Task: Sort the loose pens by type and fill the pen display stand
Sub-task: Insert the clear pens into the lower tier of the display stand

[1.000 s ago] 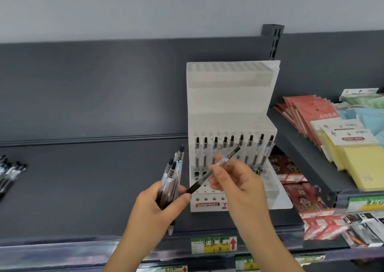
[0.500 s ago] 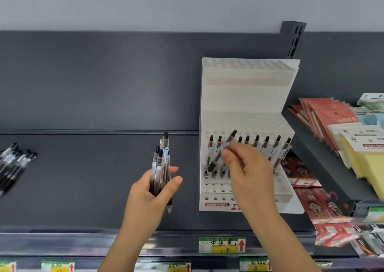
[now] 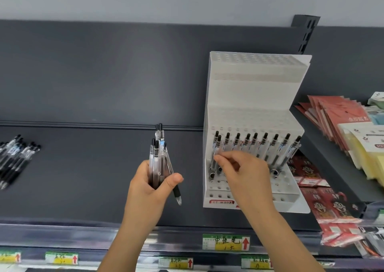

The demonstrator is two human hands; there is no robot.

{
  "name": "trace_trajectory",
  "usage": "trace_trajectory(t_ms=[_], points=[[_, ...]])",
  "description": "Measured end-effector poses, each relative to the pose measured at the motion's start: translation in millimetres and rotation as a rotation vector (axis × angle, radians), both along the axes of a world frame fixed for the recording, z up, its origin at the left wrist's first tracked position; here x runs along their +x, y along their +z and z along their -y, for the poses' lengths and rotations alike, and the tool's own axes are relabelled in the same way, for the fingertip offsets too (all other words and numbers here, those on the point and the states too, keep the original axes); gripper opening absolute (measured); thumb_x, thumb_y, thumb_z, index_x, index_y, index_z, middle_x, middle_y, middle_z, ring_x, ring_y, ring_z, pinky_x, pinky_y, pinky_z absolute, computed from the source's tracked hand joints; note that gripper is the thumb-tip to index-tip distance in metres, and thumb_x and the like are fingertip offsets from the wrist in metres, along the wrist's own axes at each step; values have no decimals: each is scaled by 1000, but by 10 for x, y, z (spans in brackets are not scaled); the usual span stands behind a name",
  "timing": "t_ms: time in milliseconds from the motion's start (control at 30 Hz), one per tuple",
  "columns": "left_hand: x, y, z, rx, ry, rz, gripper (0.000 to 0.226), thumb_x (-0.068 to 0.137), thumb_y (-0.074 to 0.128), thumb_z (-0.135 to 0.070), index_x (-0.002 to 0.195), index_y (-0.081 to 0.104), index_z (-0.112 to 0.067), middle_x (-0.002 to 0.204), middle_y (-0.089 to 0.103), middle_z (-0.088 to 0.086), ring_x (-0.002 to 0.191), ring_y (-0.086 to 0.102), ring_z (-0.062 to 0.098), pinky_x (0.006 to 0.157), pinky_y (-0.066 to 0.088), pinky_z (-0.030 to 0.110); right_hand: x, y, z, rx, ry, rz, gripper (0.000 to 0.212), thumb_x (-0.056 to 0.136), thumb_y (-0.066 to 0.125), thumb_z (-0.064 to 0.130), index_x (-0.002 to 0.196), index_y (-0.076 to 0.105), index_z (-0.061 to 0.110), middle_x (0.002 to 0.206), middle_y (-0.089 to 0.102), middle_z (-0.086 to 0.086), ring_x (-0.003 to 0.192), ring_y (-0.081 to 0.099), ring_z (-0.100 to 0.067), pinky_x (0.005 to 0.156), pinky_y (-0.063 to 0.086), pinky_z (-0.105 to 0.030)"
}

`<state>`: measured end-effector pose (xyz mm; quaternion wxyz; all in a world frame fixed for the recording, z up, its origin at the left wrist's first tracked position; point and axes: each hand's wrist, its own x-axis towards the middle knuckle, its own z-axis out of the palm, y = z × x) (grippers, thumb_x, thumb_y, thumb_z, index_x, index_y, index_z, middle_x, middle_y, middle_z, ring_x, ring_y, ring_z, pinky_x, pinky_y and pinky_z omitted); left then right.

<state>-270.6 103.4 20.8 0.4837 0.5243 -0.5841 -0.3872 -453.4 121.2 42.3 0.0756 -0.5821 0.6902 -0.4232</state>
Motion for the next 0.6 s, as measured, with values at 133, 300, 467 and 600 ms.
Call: trace_trajectory(t_ms=[133,300,467,600], points=[[-35,35,-28,28,-33,-18,46,57,64,-51,86,61,-14,65,51,11,48,39,5,52,41,18,-21,-28,-19,23,-14,86,16,85,63,37,93,70,26,79,64,17,72,58,1,70,49,-18],[-108,99,-102,61,-115,-23,35,60,64,-47,84,62,-22,75,61,27,48,44,9,45,42,16,-5,-2,-129,-81,15,197,9,81,67,36,77,66,29,70,61,14,73,57,-2,62,44,-12],[-174,113,-144,33,-183,-32,31,60,66,-45,81,63,-24,62,59,18,49,45,15,45,42,21,103,93,-225,-43,226,370,17,72,64,47,87,65,40,75,65,15,73,57,-1,63,44,-11],[-202,84,-162,-3,-262,11,22,61,68,-45,79,65,-33,49,48,-3,48,41,11,49,41,23,143,116,-252,-4,312,453,11,76,70,34,82,63,41,79,66,17,66,56,-3,61,47,-17]])
